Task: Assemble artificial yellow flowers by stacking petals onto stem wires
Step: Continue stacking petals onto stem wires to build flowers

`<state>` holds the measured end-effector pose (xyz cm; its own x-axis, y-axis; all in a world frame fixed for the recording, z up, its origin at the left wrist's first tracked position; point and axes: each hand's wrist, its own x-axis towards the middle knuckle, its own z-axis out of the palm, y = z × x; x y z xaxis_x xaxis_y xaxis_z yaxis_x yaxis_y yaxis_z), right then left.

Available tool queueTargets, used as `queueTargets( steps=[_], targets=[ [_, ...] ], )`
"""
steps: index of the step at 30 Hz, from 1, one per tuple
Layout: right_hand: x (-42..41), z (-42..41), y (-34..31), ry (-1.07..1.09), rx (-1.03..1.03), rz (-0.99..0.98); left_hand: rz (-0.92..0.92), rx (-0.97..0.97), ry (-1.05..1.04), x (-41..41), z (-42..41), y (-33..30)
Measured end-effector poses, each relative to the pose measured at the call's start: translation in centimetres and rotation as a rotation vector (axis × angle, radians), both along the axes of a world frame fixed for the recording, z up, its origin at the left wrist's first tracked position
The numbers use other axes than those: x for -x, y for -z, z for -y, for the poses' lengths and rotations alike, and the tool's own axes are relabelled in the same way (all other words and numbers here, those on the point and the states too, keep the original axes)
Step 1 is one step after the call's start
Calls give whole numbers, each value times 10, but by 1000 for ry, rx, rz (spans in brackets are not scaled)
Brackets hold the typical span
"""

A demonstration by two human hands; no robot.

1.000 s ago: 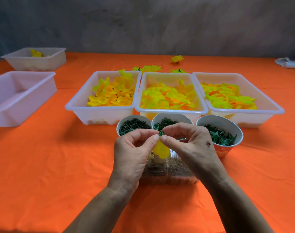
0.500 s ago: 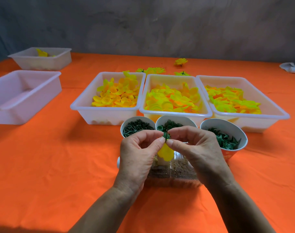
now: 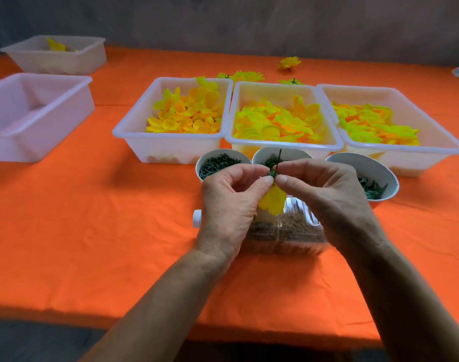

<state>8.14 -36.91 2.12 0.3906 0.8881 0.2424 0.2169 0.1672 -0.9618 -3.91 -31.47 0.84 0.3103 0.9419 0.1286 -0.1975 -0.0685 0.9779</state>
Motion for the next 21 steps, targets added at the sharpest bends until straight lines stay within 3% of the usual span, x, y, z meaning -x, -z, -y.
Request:
queueTargets(
  steps=[21],
  targets=[
    [-2,-1,-5,6,-36,12,-102,-45,-29,0,1,4]
  ],
)
